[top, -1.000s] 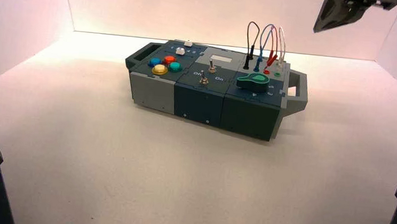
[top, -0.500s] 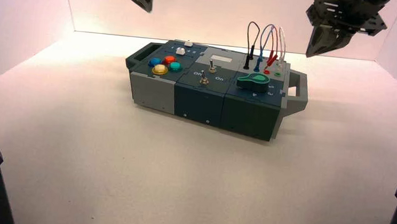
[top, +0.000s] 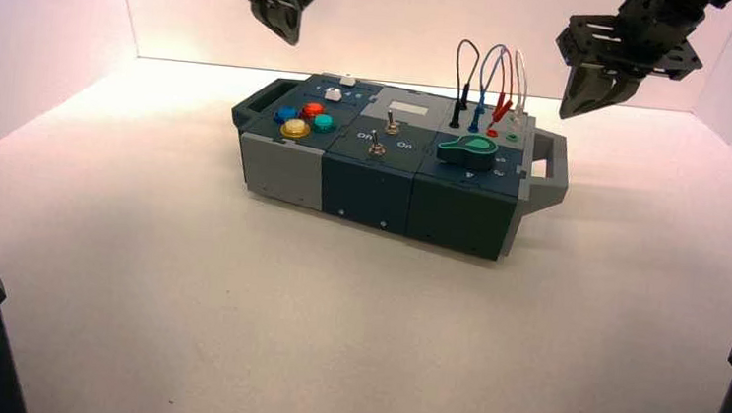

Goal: Move the box closer.

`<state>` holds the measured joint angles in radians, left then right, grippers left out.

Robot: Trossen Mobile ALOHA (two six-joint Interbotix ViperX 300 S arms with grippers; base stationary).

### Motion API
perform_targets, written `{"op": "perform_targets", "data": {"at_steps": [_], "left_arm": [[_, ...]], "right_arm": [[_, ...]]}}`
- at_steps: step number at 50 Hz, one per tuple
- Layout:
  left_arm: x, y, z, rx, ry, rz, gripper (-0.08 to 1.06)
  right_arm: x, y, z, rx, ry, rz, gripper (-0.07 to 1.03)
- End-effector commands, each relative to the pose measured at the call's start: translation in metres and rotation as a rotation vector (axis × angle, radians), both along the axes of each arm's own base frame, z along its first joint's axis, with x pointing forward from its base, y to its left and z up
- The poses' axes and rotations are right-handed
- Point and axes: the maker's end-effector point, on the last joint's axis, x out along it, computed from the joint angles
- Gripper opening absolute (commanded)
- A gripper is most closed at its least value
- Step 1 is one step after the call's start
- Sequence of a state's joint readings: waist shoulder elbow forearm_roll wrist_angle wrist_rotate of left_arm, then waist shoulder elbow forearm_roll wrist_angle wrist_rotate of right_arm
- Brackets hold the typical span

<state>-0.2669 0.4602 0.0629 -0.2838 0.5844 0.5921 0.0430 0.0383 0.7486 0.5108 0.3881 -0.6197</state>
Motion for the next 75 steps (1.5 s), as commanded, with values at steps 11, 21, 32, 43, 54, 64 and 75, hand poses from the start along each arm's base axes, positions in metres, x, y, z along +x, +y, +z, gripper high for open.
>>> {"op": "perform_targets", "data": {"at_steps": [11, 21, 32, 43, 54, 64, 75], "left_arm": [[-0.007, -0.021, -0.017, 0.006, 0.027, -0.039, -0.03], [-0.005, -0.02, -0.025, 0.009, 0.036, -0.035, -0.03], [-0.01, -0.019, -0.029, 0.014, 0.06, -0.039, -0.03], [-0.025, -0.013, -0.038, 0.042, 0.115, -0.06, -0.03], [-0.041, -0.007, -0.045, 0.063, 0.151, -0.07, -0.03], [-0.059, 0.0, -0.053, 0.076, 0.191, -0.071, -0.03], [-0.083, 0.007, -0.056, 0.086, 0.237, -0.07, -0.03]], "right_arm": [[0.009, 0.003, 0.002, -0.012, -0.029, 0.019, -0.02], [0.012, 0.007, 0.005, -0.014, -0.042, 0.03, -0.02], [0.011, 0.009, 0.005, -0.013, -0.04, 0.036, -0.02], [0.009, 0.009, -0.003, -0.022, -0.019, 0.046, -0.02], [0.013, 0.008, -0.014, -0.037, -0.006, 0.05, -0.02], [0.018, 0.018, -0.016, -0.049, -0.013, 0.092, -0.02], [0.015, 0.031, -0.018, -0.047, 0.003, 0.134, -0.02]]}}
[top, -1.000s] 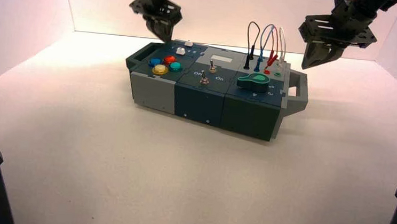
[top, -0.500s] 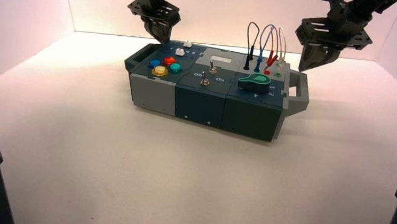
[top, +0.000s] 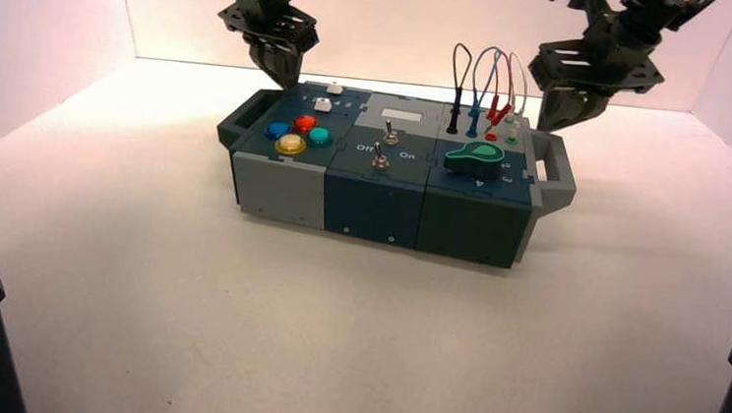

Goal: Move the box closer.

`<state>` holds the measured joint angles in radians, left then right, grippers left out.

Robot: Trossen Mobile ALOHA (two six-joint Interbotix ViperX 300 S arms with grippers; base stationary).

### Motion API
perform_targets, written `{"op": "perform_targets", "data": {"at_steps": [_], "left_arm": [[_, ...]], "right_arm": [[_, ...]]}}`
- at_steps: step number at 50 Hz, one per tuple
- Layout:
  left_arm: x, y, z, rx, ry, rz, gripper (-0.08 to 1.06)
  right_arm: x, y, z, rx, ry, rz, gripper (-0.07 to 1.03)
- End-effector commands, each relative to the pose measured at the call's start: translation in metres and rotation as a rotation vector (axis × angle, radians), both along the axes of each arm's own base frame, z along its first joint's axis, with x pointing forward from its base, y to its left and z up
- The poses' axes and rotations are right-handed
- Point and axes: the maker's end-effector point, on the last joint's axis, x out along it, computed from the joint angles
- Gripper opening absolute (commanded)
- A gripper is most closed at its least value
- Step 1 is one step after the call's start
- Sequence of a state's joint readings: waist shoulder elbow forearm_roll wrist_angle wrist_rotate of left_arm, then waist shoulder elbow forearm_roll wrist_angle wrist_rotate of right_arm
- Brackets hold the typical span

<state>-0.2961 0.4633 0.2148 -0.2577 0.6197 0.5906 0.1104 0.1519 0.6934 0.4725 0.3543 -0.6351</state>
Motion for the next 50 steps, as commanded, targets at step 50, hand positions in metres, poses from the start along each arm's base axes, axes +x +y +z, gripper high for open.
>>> {"op": "perform_targets", "data": {"at_steps": [50], "left_arm": [[-0.076, 0.017, 0.005, 0.033, 0.169, -0.015, -0.03]], "right_arm": [[-0.033, 0.019, -0.012, -0.013, 0.083, 0.089, -0.02]]}}
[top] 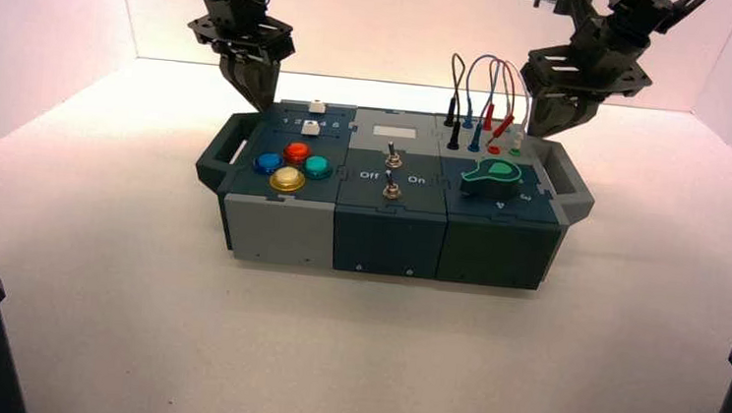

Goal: Move the box closer.

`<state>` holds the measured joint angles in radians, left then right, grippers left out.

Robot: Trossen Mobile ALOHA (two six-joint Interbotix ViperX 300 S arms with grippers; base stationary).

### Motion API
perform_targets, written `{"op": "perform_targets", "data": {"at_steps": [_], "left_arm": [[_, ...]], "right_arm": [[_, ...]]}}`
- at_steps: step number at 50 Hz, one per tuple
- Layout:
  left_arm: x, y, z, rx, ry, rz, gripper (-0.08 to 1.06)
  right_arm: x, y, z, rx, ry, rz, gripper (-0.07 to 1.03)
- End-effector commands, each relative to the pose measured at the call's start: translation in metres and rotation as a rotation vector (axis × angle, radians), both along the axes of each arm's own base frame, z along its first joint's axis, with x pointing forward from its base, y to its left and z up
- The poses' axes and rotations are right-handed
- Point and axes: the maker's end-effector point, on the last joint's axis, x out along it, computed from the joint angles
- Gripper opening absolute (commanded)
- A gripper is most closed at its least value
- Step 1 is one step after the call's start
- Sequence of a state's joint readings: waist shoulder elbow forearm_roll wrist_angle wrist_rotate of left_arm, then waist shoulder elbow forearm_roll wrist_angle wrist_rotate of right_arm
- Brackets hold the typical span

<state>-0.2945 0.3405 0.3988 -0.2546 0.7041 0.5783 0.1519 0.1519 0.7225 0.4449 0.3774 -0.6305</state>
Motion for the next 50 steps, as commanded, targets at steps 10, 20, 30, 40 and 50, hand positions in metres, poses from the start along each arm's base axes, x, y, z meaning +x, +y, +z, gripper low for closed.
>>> {"op": "perform_targets", "data": {"at_steps": [10, 20, 30, 40, 50], "left_arm": [[-0.016, 0.0, 0.007, 0.003, 0.04, -0.001, -0.03], [-0.019, 0.002, 0.008, 0.003, 0.038, 0.003, -0.03], [-0.006, 0.006, 0.021, -0.003, -0.009, 0.012, -0.03], [0.006, 0.01, 0.054, -0.026, -0.08, 0.031, -0.03], [0.009, 0.011, 0.094, -0.055, -0.16, 0.05, -0.03]], "right_arm": [[-0.02, 0.006, -0.003, 0.004, 0.05, 0.025, -0.02], [-0.023, 0.005, -0.003, 0.002, 0.043, 0.02, -0.02], [-0.011, 0.005, 0.014, 0.006, -0.027, 0.013, -0.02], [-0.001, 0.006, 0.04, 0.023, -0.087, 0.011, -0.02], [0.002, 0.011, 0.066, 0.051, -0.105, 0.027, -0.02]]}}
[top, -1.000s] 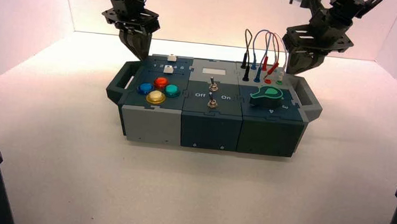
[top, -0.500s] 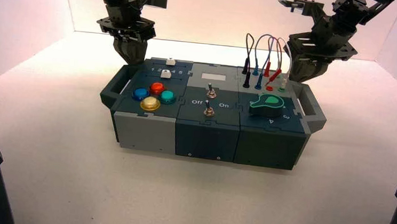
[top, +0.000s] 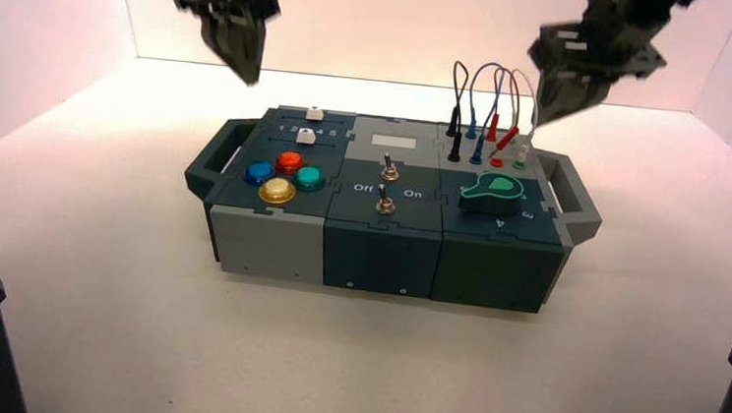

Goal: Move the box closer.

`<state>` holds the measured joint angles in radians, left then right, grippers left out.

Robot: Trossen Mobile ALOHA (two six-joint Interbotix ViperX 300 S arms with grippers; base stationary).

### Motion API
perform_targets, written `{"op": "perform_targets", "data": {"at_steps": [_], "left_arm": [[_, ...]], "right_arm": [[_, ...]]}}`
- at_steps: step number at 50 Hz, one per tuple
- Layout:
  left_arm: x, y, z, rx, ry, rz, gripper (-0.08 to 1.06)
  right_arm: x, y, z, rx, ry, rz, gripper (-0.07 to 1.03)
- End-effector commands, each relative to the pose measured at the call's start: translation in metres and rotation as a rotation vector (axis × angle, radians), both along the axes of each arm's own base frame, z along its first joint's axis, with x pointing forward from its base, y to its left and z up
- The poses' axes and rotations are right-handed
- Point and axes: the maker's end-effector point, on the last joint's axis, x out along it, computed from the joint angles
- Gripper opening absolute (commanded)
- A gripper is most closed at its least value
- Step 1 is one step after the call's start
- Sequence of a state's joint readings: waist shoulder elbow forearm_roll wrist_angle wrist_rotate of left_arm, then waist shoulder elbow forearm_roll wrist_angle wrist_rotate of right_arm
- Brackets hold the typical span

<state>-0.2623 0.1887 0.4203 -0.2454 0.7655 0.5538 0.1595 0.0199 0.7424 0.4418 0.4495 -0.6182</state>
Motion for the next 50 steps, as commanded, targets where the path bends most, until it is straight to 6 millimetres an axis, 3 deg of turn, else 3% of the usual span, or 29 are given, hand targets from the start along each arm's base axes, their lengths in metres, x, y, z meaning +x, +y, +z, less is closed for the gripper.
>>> {"op": "perform_targets", "data": {"at_steps": [1, 11, 21, 28, 42, 44, 50], "left_arm": [[0.01, -0.002, 0.045, -0.033, -0.109, 0.018, -0.03], [0.002, 0.0, 0.075, -0.062, -0.178, 0.05, -0.03], [-0.014, 0.005, 0.093, -0.085, -0.243, 0.066, -0.03], [-0.025, 0.01, 0.109, -0.117, -0.307, 0.12, -0.03], [-0.049, 0.024, 0.136, -0.179, -0.513, 0.192, -0.03], [-0.054, 0.03, 0.145, -0.197, -0.595, 0.212, -0.03], [-0.06, 0.041, 0.149, -0.208, -0.677, 0.245, -0.03]], "right_arm": [[0.01, 0.006, 0.032, 0.022, -0.071, 0.009, -0.02], [0.004, 0.009, 0.063, 0.05, -0.129, 0.016, -0.02], [-0.005, 0.008, 0.108, 0.077, -0.241, 0.021, -0.02], [-0.014, 0.006, 0.128, 0.091, -0.305, 0.014, -0.02], [-0.033, -0.012, 0.141, 0.126, -0.452, -0.1, -0.02], [-0.041, -0.028, 0.145, 0.132, -0.503, -0.166, -0.02], [-0.05, -0.045, 0.148, 0.121, -0.533, -0.219, -0.02]]}}
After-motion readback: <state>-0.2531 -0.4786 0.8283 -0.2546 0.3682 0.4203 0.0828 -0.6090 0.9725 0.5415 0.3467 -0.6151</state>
